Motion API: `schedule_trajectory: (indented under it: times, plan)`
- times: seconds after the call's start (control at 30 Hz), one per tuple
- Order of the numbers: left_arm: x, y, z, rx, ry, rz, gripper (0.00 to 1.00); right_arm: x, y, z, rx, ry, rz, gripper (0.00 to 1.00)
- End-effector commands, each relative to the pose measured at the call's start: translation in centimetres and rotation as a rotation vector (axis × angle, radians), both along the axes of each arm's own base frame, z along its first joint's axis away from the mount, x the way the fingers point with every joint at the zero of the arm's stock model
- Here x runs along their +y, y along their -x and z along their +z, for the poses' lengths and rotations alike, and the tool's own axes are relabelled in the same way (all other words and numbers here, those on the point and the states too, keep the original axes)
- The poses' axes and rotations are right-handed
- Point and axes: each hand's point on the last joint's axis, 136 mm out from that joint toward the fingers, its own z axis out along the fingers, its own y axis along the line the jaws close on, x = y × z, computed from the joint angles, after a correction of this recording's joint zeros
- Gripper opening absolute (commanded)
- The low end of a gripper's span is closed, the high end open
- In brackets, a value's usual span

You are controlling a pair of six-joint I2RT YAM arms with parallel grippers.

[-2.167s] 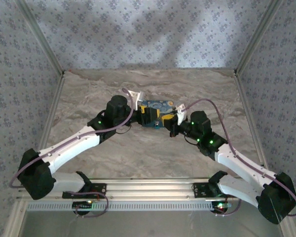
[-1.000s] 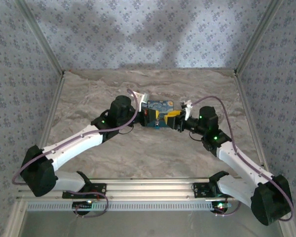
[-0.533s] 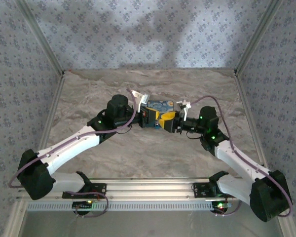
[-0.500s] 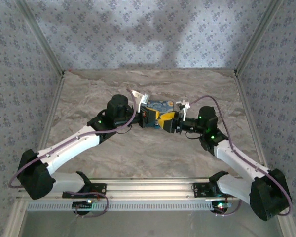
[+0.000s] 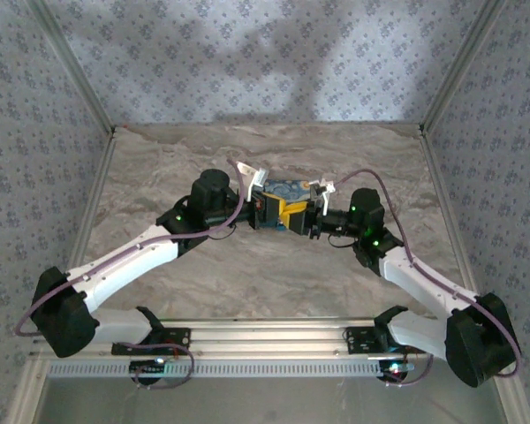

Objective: Unlock the padlock with the key

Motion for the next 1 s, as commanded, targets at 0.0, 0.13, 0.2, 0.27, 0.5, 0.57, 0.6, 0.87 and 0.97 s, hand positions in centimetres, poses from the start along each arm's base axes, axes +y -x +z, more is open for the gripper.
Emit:
schedule_trajectory:
  times: [0.0, 0.13, 0.2, 0.27, 0.5, 0.57, 0.6, 0.87, 0.97]
  plan:
    - [-0.1, 0.3, 2.2, -0.05, 0.037, -0.024, 0.0, 0.4, -0.2, 1.8, -0.042, -0.026, 0.005, 0.25]
    - [0.0, 0.3, 2.2, -0.053, 0.035, -0.02, 0.0, 0.4, -0.1, 1.6, -0.038, -0.021, 0.007, 0.19]
    - [0.0, 0.2, 2.2, -0.052, 0.034, -0.016, 0.0, 0.4, -0.1, 1.3, -0.031, -0.018, 0.006, 0.18]
    - [0.0, 0.2, 2.1, -0.051, 0.032, -0.012, 0.0, 0.3, -0.1, 1.2, -0.029, -0.016, 0.002, 0.17]
    - [0.2, -0.1, 2.2, -0.056, 0.03, 0.007, 0.0, 0.2, 0.0, 0.7, -0.021, -0.003, -0.004, 0.13]
    - [0.2, -0.1, 2.3, -0.058, 0.032, 0.009, 0.0, 0.1, 0.1, 0.5, -0.017, 0.002, -0.003, 0.11]
    - [0.2, -0.1, 2.3, -0.059, 0.032, 0.01, 0.0, 0.1, 0.2, 0.3, -0.013, 0.005, -0.004, 0.1]
    - [0.3, -0.4, 2.7, -0.068, 0.027, 0.019, 0.12, -0.5, 0.3, -0.4, -0.016, 0.052, -0.029, 0.0]
    - [0.6, -0.9, 3.0, -0.076, 0.013, 0.041, 0.32, -1.0, 0.3, -0.7, -0.02, 0.083, -0.057, 0.0]
